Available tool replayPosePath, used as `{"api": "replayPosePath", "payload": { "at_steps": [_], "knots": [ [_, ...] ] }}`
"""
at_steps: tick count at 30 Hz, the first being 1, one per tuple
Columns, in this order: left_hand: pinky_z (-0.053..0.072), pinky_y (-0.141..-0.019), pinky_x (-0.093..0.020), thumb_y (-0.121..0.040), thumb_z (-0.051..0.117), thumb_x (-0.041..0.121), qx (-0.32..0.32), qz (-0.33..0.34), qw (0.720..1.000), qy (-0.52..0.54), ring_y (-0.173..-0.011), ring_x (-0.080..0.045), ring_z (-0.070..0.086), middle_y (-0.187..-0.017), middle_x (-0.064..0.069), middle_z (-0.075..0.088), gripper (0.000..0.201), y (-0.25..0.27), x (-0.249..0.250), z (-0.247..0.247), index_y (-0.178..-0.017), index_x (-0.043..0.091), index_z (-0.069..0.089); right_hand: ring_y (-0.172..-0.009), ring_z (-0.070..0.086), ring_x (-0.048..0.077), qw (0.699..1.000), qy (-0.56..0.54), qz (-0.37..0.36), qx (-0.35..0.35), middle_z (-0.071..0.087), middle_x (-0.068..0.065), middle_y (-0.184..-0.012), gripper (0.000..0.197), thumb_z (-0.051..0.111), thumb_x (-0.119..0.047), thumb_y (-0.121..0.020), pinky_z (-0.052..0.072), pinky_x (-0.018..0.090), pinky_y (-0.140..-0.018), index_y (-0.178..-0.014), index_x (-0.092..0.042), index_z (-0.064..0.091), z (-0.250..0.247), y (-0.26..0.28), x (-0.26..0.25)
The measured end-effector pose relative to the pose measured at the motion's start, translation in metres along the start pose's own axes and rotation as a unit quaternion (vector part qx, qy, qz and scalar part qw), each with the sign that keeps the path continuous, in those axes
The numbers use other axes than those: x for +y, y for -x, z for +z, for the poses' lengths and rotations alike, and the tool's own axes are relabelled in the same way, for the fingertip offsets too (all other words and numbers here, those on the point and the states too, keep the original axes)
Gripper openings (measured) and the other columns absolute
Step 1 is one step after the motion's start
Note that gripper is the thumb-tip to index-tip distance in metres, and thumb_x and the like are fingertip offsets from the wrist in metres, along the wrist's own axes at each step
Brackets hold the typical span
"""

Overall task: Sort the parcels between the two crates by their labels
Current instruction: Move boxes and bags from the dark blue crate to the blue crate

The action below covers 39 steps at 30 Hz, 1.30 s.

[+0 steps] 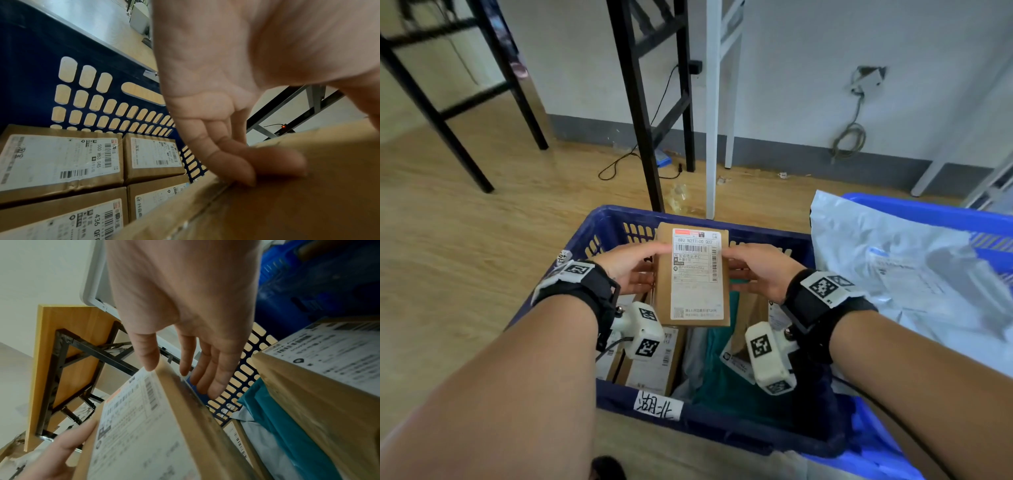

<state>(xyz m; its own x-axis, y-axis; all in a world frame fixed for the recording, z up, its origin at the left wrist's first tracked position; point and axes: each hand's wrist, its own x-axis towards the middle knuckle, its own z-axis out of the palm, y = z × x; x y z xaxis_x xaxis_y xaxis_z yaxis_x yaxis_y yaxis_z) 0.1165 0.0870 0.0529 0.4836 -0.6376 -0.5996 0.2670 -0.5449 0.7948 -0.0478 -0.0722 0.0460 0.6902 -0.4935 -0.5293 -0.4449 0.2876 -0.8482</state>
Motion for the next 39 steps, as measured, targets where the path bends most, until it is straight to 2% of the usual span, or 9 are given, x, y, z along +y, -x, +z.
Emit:
{"api": "replayPosePath", "payload": {
  "at_steps": [8,12,16,22,24,26,28,34,39],
  "knots": [
    [0.049,-0.098,-0.037,-0.083,0.068,0.039,-0.012,0.004,0.999,0.031,-0.098,-0.023,0.063,-0.119,-0.010,0.067,0.040,0.001,0.004,0.011,-0.118,0.023,0.061,-0.108,0.064,0.023,0.999,-0.015,-0.011,0.027,0.070,0.008,-0.112,0.031,0.069,-0.033,-0.084,0.053,0.043,-0.093,-0.111,-0.019,0.067,-0.012,0.000,0.002],
    [0.048,-0.099,-0.038,-0.082,0.068,0.039,-0.019,0.000,0.999,0.034,-0.101,-0.024,0.063,-0.120,-0.011,0.067,0.041,-0.001,0.005,0.014,-0.119,0.023,0.060,-0.107,0.066,0.024,1.000,-0.017,-0.011,0.016,0.072,0.008,-0.108,0.026,0.065,-0.029,-0.088,0.052,0.043,-0.095,-0.111,-0.018,0.067,-0.011,0.001,0.001],
    [0.049,-0.099,-0.039,-0.080,0.070,0.042,-0.014,-0.002,0.999,0.031,-0.103,-0.027,0.062,-0.121,-0.013,0.066,0.045,-0.006,0.004,0.015,-0.118,0.021,0.060,-0.095,0.068,0.021,1.000,-0.019,-0.012,0.012,0.073,0.007,-0.102,0.025,0.062,-0.028,-0.091,0.056,0.035,-0.079,-0.112,-0.016,0.065,-0.010,0.003,0.000],
    [0.055,-0.085,-0.035,-0.071,0.071,0.058,-0.016,-0.030,0.999,-0.030,-0.092,-0.024,0.061,-0.107,-0.013,0.067,0.064,-0.015,0.014,0.030,-0.117,0.015,0.058,-0.102,0.064,0.018,0.988,0.021,-0.061,0.141,0.067,0.003,-0.110,0.041,0.066,-0.024,-0.084,0.056,0.030,-0.080,-0.123,-0.014,0.058,-0.018,-0.002,-0.017],
    [0.058,-0.073,-0.032,-0.067,0.074,0.061,-0.016,-0.053,0.996,-0.069,-0.093,-0.025,0.065,-0.107,-0.010,0.066,0.072,-0.018,0.020,0.041,-0.119,0.014,0.056,-0.087,0.058,0.010,0.977,0.047,-0.080,0.193,0.060,-0.004,-0.100,0.041,0.061,-0.013,-0.086,0.050,0.023,-0.067,-0.126,-0.018,0.055,-0.023,0.001,-0.023],
    [0.057,-0.061,-0.029,-0.061,0.078,0.062,-0.012,-0.070,0.993,-0.097,-0.092,-0.024,0.066,-0.114,-0.014,0.061,0.087,-0.021,0.026,0.053,-0.126,0.012,0.050,-0.071,0.052,0.004,0.967,0.074,-0.102,0.222,0.057,-0.009,-0.084,0.032,0.057,-0.008,-0.088,0.046,0.020,-0.058,-0.118,-0.018,0.059,-0.029,0.002,-0.026],
    [0.055,-0.053,-0.025,-0.059,0.079,0.062,-0.009,-0.070,0.991,-0.112,-0.080,-0.021,0.063,-0.116,-0.016,0.058,0.093,-0.025,0.031,0.066,-0.130,0.013,0.045,-0.072,0.058,0.009,0.958,0.087,-0.123,0.245,0.061,-0.008,-0.080,0.021,0.056,-0.011,-0.086,0.051,0.025,-0.065,-0.103,-0.020,0.066,-0.033,0.002,-0.027],
    [0.061,-0.069,-0.037,-0.074,0.078,0.032,0.060,0.001,0.985,-0.163,-0.058,-0.020,0.061,-0.075,-0.012,0.069,0.041,-0.037,0.052,0.098,-0.099,0.003,0.064,-0.068,0.058,0.020,0.950,0.108,-0.126,0.265,0.061,0.002,-0.069,0.015,0.052,-0.013,-0.083,0.050,0.030,-0.063,-0.074,-0.015,0.064,-0.043,0.000,-0.021],
    [0.056,-0.079,-0.040,-0.091,0.062,0.038,-0.043,-0.051,0.986,-0.156,-0.076,-0.025,0.065,-0.089,-0.013,0.062,0.035,-0.032,0.049,0.120,-0.101,0.006,0.052,-0.095,0.063,0.025,0.949,0.136,-0.102,0.266,0.068,0.005,-0.096,0.019,0.053,-0.011,-0.083,0.055,0.041,-0.088,-0.087,-0.015,0.070,-0.056,0.004,-0.016]
  ]
}}
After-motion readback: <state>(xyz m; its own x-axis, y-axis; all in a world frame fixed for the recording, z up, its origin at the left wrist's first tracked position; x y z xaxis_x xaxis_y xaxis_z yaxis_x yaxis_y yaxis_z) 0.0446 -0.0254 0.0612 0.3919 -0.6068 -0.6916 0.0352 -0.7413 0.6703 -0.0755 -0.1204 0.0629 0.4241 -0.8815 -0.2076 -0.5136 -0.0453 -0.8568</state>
